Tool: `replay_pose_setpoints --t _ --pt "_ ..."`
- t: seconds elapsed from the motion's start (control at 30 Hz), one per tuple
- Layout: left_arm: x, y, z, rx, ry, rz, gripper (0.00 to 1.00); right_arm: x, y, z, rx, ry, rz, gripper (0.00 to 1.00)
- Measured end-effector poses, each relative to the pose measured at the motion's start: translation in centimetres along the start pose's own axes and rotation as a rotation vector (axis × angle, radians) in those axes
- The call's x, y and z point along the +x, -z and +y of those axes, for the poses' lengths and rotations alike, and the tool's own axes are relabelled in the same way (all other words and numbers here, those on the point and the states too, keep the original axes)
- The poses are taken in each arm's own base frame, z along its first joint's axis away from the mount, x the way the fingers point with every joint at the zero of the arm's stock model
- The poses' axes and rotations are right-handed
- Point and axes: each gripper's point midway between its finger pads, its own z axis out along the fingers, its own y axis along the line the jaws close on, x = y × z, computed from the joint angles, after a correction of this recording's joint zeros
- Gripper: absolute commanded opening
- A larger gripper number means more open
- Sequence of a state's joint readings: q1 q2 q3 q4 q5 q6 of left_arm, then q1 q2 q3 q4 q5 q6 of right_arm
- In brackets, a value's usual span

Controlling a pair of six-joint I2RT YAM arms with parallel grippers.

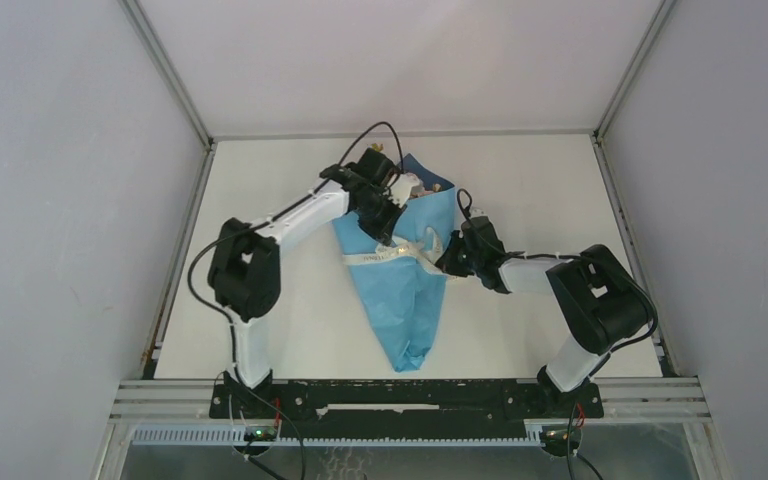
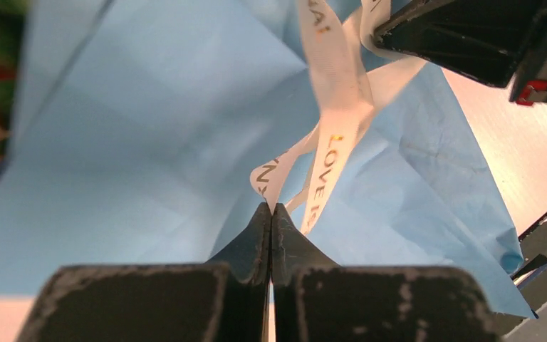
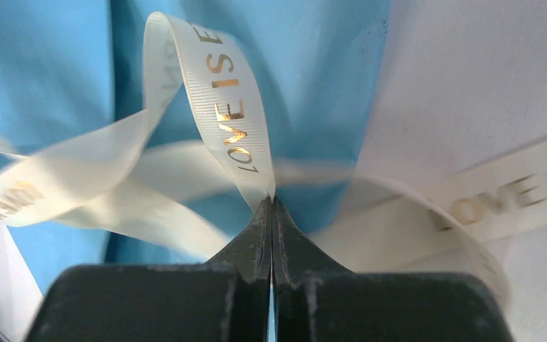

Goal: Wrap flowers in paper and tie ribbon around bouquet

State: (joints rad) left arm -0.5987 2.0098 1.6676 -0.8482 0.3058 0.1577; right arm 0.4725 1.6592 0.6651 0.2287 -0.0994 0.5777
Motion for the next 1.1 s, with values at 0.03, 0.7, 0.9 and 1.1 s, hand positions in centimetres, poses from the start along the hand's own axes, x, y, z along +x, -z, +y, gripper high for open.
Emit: replay_pose_setpoints --t 0.03,0.7,0.9,1.1 --pt "-0.3 1.1 0.4 -0.023 -0.003 -0.034 0.00 0.0 0.0 0.0 -0.001 -0.002 0.001 0.00" --pt "4.7 -3.4 3.1 0.048 0.198 -0.044 0.00 -0.1 3.5 3.4 -0.196 0.218 0.112 0.00" --pt "3.7 -3.1 2.1 0.098 0.187 -0.082 0.00 -1.8 4.4 6.4 -0.315 0.262 0.101 0.00" --pt "3.4 -3.0 1.9 0.102 0.180 -0.092 0.00 -6.4 4.9 8.3 -0.332 0.287 -0.005 0.00"
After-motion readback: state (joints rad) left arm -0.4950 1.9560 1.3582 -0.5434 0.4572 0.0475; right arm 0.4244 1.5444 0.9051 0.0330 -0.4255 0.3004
